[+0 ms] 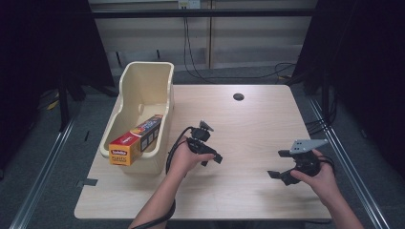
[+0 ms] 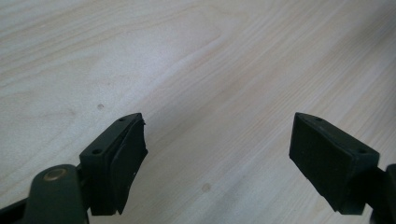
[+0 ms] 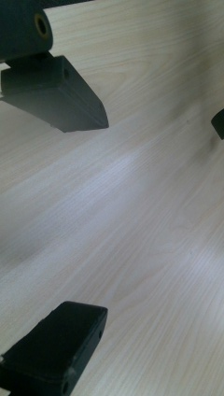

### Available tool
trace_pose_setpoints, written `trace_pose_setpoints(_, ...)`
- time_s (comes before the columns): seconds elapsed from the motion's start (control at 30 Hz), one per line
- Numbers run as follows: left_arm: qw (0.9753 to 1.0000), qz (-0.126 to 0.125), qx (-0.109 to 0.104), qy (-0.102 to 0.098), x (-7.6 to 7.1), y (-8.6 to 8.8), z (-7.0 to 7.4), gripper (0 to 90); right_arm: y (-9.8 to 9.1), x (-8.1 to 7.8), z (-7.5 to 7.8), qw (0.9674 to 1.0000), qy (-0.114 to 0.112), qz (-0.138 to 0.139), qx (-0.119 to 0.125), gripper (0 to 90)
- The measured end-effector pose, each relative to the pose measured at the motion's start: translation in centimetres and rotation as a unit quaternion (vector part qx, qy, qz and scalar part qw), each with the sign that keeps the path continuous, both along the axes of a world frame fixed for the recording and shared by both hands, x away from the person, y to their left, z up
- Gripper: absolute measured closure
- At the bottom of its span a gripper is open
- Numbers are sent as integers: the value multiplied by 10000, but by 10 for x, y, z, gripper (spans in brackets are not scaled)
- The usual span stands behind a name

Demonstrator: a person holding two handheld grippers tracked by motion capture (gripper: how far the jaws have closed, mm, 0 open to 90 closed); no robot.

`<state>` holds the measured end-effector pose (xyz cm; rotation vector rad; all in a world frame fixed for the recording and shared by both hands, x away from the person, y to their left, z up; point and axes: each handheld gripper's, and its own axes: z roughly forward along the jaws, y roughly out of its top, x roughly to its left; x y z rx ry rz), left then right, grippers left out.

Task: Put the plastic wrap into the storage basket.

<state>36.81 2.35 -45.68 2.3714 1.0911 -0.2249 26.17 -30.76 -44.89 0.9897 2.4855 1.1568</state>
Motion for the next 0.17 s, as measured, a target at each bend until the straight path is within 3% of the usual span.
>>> trace_pose_setpoints(0.17,10000,4,-10,-65,-2,3,-4,181,0,2,-3,10000,19,-5,-24,85)
